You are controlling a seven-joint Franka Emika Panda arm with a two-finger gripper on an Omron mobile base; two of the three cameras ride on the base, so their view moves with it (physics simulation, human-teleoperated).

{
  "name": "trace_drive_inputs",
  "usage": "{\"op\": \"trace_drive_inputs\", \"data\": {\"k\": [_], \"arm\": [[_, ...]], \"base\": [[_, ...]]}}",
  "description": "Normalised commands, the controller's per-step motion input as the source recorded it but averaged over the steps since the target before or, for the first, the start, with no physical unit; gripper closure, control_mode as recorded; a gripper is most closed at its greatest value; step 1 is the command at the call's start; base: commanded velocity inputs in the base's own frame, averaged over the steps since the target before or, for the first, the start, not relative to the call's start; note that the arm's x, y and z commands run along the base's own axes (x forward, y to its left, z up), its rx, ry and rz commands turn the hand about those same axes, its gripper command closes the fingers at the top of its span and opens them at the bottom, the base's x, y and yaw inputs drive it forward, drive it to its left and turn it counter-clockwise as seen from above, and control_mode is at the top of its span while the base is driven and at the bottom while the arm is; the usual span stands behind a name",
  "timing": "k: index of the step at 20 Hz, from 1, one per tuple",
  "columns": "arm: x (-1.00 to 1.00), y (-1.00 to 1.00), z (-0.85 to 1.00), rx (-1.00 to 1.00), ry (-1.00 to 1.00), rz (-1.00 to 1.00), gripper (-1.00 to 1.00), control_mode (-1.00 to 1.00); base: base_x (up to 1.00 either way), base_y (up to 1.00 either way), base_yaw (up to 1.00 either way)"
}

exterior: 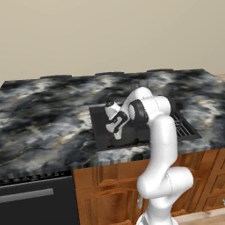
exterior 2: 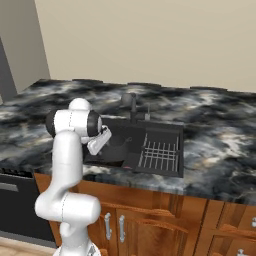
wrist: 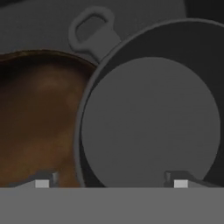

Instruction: Move the pot and pan from the stove into the sink.

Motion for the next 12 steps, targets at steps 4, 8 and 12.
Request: {"op": "trace_drive_inputs", "data": {"k": [4,8,12], "arm": [[0.1,0.13,0.72,0.0,0.02,-0.06,-1.0,-1.0],[-0.16,0.03,0.65,0.0,0.06,-0.06,-1.0,-1.0],[-0.55,0.0,0.55,0.0,-0.03,-0.02,-1.0,-1.0]], "base": [[0.0,0.0,0.0],[0.0,0.0,0.0],[0.0,0.0,0.0]]}}
